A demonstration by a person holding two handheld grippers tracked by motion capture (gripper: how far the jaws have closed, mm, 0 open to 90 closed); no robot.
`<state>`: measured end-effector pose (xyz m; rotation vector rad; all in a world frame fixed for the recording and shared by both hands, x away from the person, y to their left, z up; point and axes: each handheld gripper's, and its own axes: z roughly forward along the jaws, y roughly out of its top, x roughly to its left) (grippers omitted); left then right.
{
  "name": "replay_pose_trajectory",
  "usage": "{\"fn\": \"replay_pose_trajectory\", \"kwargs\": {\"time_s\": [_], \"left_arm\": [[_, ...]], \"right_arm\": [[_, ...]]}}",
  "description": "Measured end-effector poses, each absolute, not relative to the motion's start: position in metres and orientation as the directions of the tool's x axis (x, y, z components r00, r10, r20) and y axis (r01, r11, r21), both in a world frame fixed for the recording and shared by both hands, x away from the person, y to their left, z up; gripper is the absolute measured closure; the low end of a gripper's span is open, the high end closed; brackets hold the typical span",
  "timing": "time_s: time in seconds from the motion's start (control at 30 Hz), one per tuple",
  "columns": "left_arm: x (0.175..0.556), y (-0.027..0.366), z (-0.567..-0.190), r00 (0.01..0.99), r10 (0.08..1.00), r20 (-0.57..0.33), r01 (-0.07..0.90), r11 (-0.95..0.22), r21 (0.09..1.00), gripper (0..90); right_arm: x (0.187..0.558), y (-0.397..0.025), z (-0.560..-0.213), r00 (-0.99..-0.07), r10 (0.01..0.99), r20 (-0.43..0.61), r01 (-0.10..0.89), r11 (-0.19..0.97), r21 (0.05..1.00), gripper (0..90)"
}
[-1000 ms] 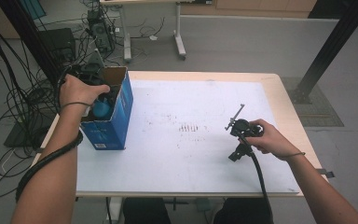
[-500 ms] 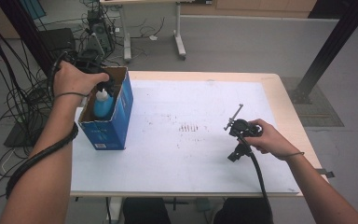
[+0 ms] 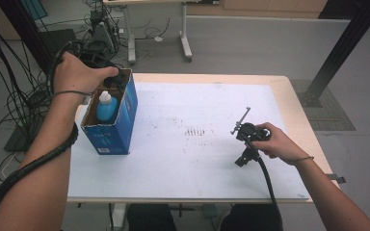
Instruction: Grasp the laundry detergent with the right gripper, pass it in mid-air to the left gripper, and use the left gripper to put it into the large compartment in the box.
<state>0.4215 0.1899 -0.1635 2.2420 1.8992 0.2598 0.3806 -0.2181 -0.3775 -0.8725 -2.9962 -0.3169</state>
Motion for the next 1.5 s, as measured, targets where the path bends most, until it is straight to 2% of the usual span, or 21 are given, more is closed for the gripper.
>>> {"fn": "replay_pose_trajectory", "kwargs": {"time_s": [0.37, 0.63, 0.9, 1.5], "left_arm": [[0.404, 0.155, -0.16, 0.258, 0.965, -0.039, 0.928, -0.237, 0.286, 5.9], [0.395, 0.13, -0.17, 0.327, 0.943, -0.057, 0.913, -0.3, 0.275, 4.6], [0.383, 0.103, -0.2, 0.383, 0.92, -0.087, 0.902, -0.352, 0.251, 4.7], [0.368, 0.071, -0.278, 0.408, 0.905, -0.117, 0.904, -0.383, 0.192, 5.1]], "right_arm": [[0.379, -0.217, -0.378, -0.844, 0.534, 0.061, 0.535, 0.823, 0.191, 8.9], [0.377, -0.216, -0.379, -0.842, 0.536, 0.064, 0.537, 0.821, 0.194, 8.9], [0.375, -0.218, -0.377, -0.84, 0.54, 0.06, 0.54, 0.818, 0.196, 9.0], [0.368, -0.223, -0.37, -0.834, 0.55, 0.053, 0.547, 0.808, 0.218, 8.9]]}}
